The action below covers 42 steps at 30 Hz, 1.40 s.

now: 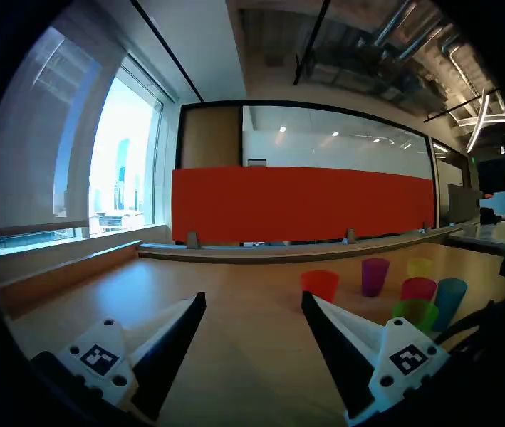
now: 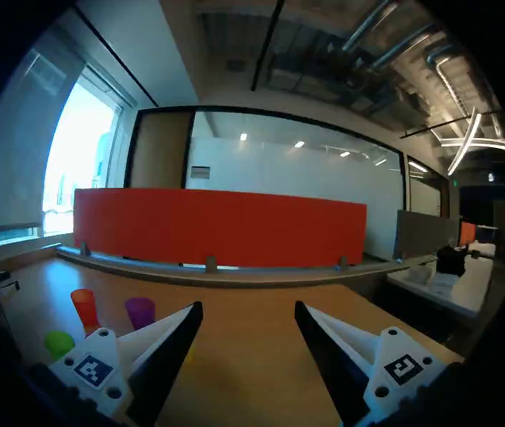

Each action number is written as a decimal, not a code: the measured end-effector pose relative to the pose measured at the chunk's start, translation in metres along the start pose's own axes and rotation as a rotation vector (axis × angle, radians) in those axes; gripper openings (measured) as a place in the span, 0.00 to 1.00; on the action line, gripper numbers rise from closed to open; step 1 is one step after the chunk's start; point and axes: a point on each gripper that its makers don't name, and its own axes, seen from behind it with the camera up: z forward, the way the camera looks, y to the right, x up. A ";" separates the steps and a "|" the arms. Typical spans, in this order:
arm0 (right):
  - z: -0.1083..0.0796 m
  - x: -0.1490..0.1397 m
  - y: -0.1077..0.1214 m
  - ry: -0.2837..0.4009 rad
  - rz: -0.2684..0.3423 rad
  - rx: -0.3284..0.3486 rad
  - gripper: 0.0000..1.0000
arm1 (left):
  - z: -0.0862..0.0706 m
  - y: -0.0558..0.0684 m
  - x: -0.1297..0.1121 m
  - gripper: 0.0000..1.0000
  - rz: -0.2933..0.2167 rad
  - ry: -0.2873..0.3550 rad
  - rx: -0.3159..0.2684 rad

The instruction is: Pour water

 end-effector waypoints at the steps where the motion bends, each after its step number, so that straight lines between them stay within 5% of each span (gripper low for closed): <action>1: 0.000 0.001 -0.001 0.001 -0.002 0.000 1.00 | 0.000 0.000 0.000 1.00 0.000 0.000 0.000; 26: -0.011 0.005 0.026 0.081 0.001 -0.027 1.00 | 0.001 -0.001 -0.002 1.00 0.002 -0.002 0.003; 42: 0.001 -0.026 0.003 0.127 0.015 0.066 1.00 | 0.001 -0.001 -0.002 1.00 0.002 -0.002 0.003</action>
